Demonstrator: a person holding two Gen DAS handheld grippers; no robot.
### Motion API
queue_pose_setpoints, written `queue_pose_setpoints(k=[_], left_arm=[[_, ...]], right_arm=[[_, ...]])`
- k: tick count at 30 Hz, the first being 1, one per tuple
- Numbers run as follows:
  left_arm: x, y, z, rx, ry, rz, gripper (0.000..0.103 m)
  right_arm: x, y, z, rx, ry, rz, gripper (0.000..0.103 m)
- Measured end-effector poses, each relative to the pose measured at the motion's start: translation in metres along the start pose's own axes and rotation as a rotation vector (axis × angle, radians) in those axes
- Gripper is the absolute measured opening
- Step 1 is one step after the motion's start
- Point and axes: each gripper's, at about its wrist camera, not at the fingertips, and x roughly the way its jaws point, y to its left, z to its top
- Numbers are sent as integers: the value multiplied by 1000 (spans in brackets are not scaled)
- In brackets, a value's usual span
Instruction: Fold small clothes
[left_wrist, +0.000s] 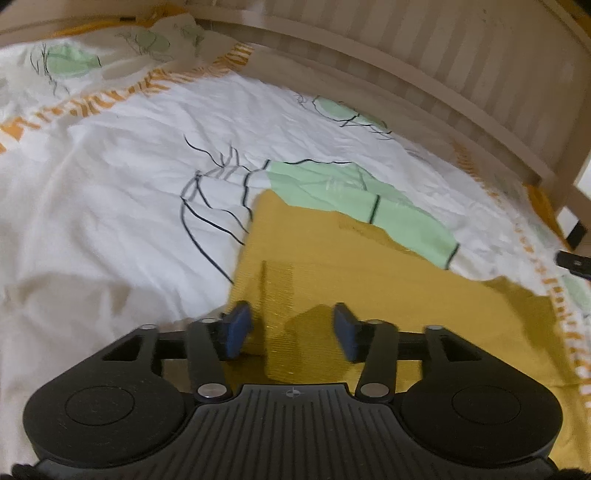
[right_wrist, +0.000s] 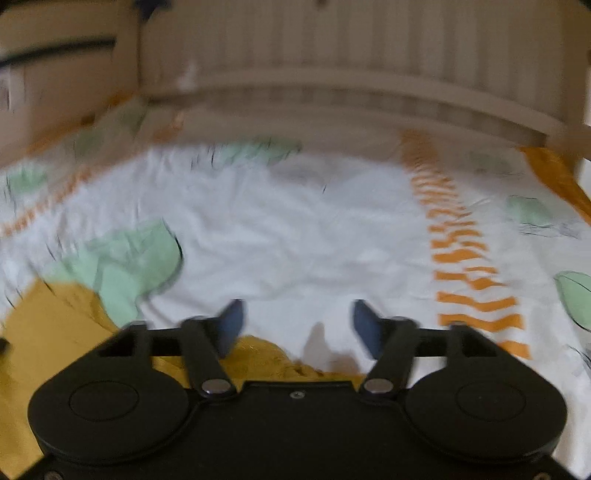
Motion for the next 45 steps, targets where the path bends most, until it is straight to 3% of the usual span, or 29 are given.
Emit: queue_pose_setpoints(k=[6,11,16,21,29,35,39,45], left_arm=[[-14,-7,0,94,87,-59,59],[-53,-11,-4,99,224,-59,58],[-115,-10,-28,218,232,-66,58],[-164,4,-60,247,244,-66,58],[-202,18,-93,232,276,-36,58],[-206,27,-113,202,300,-21,59],[-200,24,-115,218,320,-14,59],[-190,25,-121,209,335,-23,64]], right_arm=[[-95,15,-10,60,-19,38,88],[-156,20,-33,159,20,85,94],[-196,19,-72,308,98,123,94],[-214,24,-113,360,214,100,94],[-239,19,-163,458,330,-15,94],[-250,12,-189,511,366,-33,96],[-246,16,-191,476,393,-17,102],[-243,22,-198,439,433,-9,102]])
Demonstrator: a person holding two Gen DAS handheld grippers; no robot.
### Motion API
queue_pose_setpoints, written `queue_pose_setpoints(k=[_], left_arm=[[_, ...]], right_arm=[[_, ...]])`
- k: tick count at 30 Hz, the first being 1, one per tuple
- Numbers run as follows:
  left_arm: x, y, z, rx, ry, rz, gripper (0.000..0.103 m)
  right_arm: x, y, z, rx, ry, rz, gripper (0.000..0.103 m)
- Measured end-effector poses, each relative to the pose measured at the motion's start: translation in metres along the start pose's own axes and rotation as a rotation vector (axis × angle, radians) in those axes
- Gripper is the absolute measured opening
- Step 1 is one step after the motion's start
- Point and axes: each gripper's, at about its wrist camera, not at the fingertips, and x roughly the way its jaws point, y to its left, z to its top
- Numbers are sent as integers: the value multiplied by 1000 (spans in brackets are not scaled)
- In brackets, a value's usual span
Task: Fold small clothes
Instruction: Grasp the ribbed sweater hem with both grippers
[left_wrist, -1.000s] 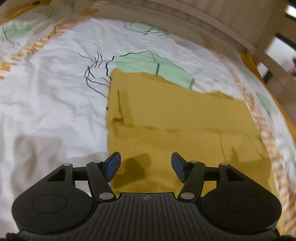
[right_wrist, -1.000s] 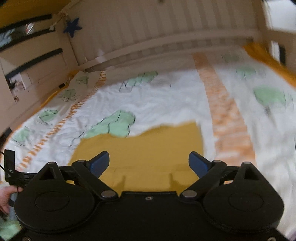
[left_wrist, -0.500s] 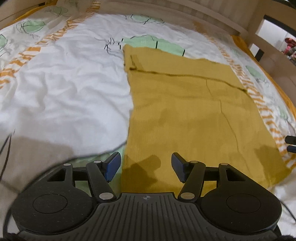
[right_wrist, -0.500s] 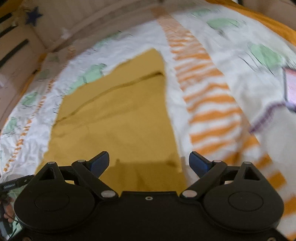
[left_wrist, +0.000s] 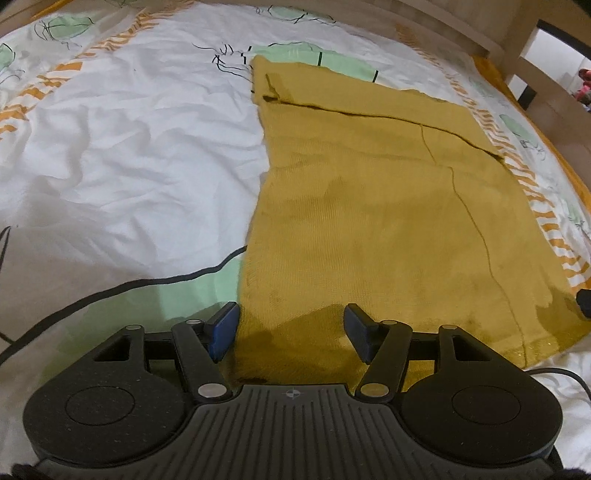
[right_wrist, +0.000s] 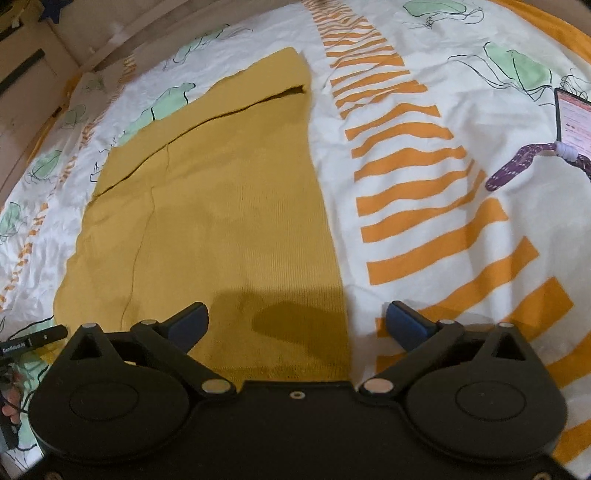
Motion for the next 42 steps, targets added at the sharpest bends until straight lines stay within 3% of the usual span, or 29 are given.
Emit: queue_pose_setpoints(k=[11,15,25,42], left_arm=[[11,-10,-1,25,12,-25,89],[11,-7,-2,5,-3,-33,89],[11,-13,-2,35,13,-7,89],[-9,-15,-13,55,61,-2,87]], right_arm=[[20,13,3,-96,100,-41,103],[25,16,1,-122,107,-61,103],[20,9,1,-76,94,-14,103],[11,0,4,-27,111,122,103]])
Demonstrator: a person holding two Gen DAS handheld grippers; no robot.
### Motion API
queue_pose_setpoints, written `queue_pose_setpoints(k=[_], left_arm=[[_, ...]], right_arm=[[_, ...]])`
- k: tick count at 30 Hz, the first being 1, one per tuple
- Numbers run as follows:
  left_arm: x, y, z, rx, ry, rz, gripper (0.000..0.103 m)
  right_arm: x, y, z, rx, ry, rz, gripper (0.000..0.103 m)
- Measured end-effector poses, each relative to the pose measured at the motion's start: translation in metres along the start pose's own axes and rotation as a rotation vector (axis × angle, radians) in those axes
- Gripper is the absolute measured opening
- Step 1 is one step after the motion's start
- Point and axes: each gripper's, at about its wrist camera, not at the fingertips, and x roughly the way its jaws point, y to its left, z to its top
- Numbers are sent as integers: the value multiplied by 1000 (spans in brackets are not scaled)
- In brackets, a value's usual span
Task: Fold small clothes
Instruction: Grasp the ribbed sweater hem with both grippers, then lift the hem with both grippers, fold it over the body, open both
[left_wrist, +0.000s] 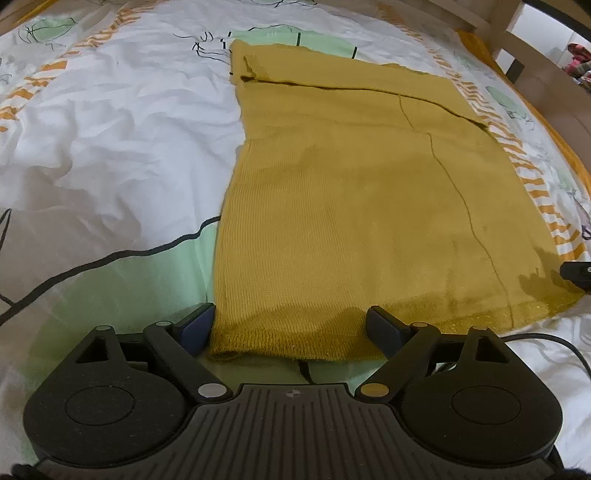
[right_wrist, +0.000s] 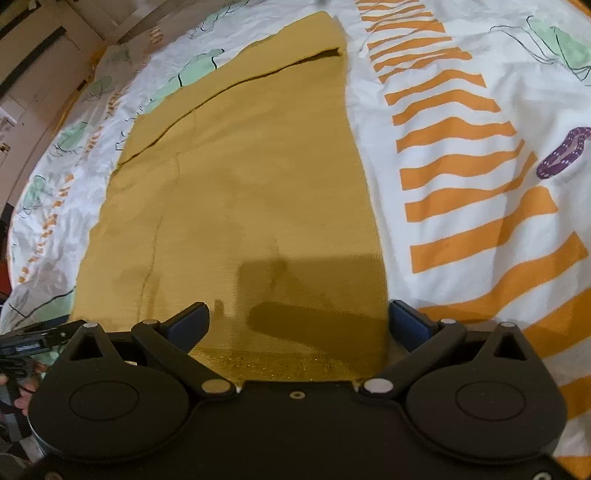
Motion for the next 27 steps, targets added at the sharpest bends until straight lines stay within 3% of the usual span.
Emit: queue_pose_setpoints(k=[7,10,12,16,18,22,27], left_arm=[[-3,-3,-3,34,10,23,77],[-4,-5,-4,30,-1,43,67],[-6,-4,-5,18,-14,42,52],[-10,3,-7,-32,-35,-4,25],[-11,7,-8,-66,-48,-23,16],[-18,6,-8,-82,-101,-32,9],[-33,1,-3,-74,-195,-41,9]], right_arm=[[-5,-2,-1,12,13,53,98],[-5,-5,0,47,11,74,80],[-5,-9,-1,81,9,80,65],[-5,-12,-1,118,2,58,50],[-5,-14,0,143,-2,54,31],[-9,-19,-1,174,-25,82,17],[-19,-12,3,162,-94,131,14]])
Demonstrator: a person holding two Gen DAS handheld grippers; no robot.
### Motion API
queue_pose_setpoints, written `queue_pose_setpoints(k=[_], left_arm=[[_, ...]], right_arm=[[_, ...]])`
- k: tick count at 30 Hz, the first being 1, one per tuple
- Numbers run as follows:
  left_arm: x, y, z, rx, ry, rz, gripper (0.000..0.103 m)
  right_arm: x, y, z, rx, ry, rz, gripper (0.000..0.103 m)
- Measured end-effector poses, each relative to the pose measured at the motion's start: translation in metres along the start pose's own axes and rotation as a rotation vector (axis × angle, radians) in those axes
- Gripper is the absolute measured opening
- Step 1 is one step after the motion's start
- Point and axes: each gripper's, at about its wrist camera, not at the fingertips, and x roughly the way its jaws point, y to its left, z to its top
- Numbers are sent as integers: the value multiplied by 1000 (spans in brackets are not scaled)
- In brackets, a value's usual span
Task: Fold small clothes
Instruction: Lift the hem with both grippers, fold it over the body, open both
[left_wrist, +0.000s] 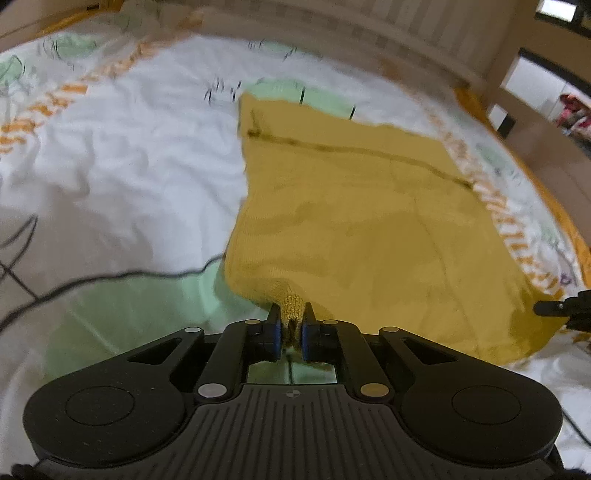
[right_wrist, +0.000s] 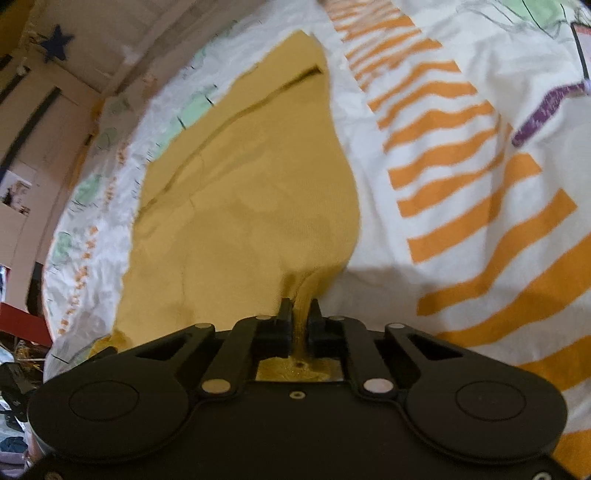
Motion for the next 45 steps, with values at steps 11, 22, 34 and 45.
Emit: queue_pose_setpoints(k=[11,22,34,45], left_arm=[[-7,-2,62,-29,-150,-53,9],[31,7,152,-60,-284,-45,9],[128,24,211,-99,-251,16,9],[193,58,214,-191,-154,46,13]], right_arm=[[-17,30,59,-62,-206,126,12],[11,51,154,-129,-356,122,12],[94,42,227,-114,-375,43,12],[151,20,236,-153,-345,-58,13]])
